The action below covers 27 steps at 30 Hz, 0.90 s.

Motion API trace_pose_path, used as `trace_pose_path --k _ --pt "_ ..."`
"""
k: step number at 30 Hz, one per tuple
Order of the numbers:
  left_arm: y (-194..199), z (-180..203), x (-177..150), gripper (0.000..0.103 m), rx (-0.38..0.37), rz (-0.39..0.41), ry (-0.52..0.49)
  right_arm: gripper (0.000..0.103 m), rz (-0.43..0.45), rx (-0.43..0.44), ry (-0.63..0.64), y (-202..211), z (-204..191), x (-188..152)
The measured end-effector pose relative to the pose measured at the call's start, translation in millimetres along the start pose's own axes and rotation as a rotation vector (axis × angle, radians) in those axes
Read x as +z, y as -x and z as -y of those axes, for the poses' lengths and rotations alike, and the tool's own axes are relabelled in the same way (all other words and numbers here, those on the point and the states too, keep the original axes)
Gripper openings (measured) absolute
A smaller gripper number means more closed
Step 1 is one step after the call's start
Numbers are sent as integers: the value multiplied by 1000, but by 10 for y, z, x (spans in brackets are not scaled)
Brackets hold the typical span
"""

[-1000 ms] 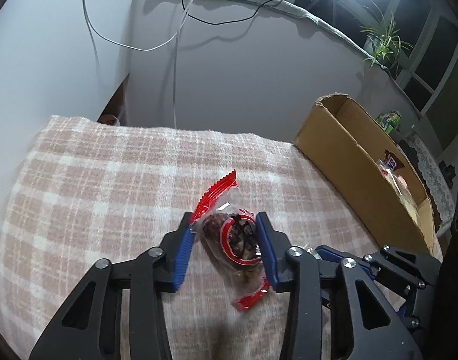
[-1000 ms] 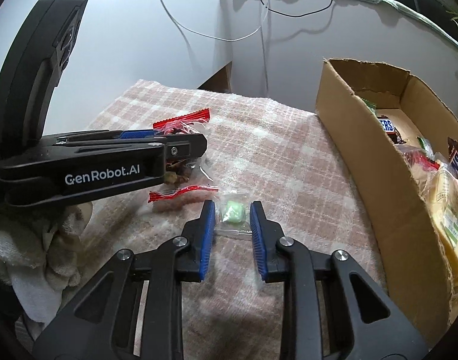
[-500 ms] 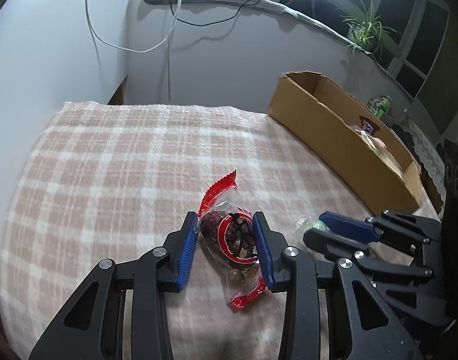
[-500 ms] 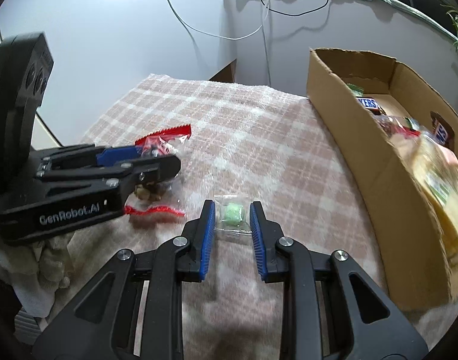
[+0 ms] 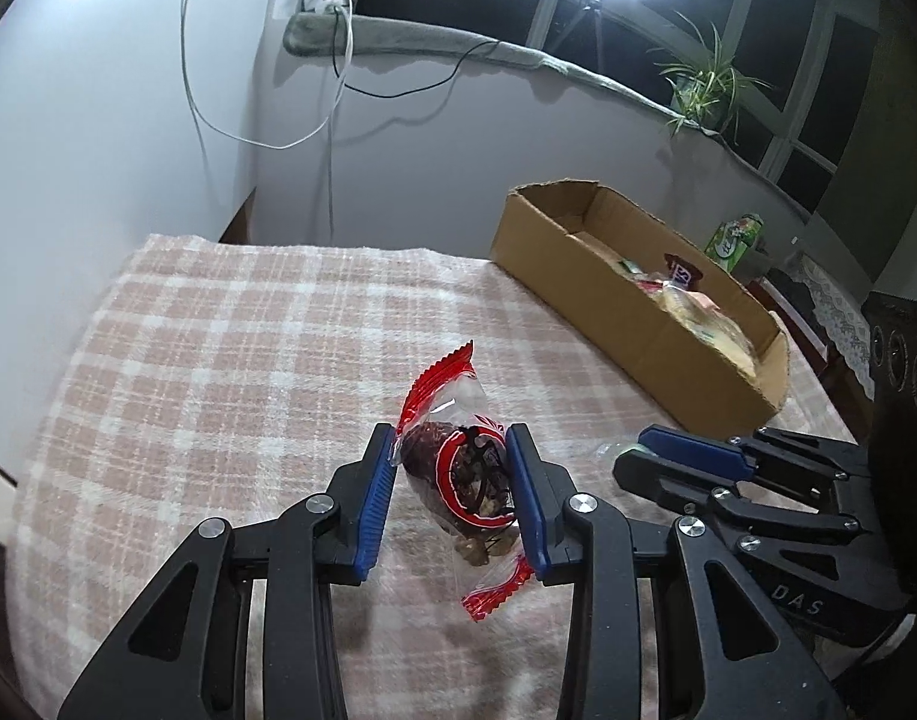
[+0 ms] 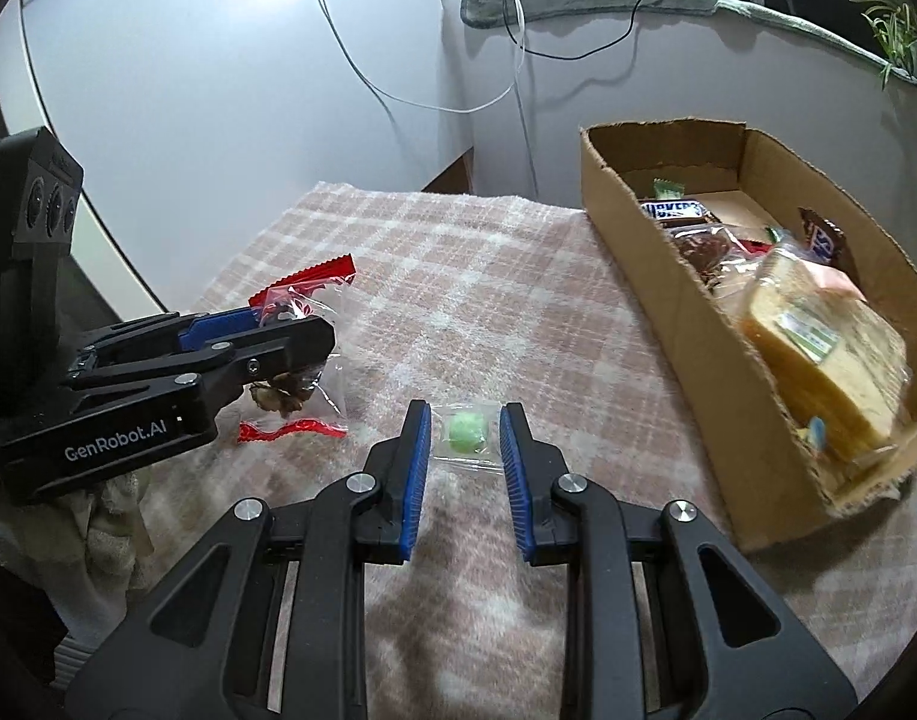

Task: Organize snacks
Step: 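Carry the red packet and green candy with both tools over the box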

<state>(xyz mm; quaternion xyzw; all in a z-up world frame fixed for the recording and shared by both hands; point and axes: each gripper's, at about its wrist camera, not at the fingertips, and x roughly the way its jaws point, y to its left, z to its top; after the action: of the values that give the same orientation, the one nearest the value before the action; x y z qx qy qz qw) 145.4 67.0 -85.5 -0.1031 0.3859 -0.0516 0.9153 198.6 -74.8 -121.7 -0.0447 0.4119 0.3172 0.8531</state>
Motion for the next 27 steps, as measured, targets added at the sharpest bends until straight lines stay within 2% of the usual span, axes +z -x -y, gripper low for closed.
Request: trace_pose_path --k 10,18,27 --pt "111 153 30 35 -27 25 1 25 59 12 -1 409 95 -54" --pt "58 331 133 35 -56 34 -15 25 112 0 -24 676 332 -14" --pt "-50 536 430 35 -88 60 -45 25 174 -38 -39 938 669 117"
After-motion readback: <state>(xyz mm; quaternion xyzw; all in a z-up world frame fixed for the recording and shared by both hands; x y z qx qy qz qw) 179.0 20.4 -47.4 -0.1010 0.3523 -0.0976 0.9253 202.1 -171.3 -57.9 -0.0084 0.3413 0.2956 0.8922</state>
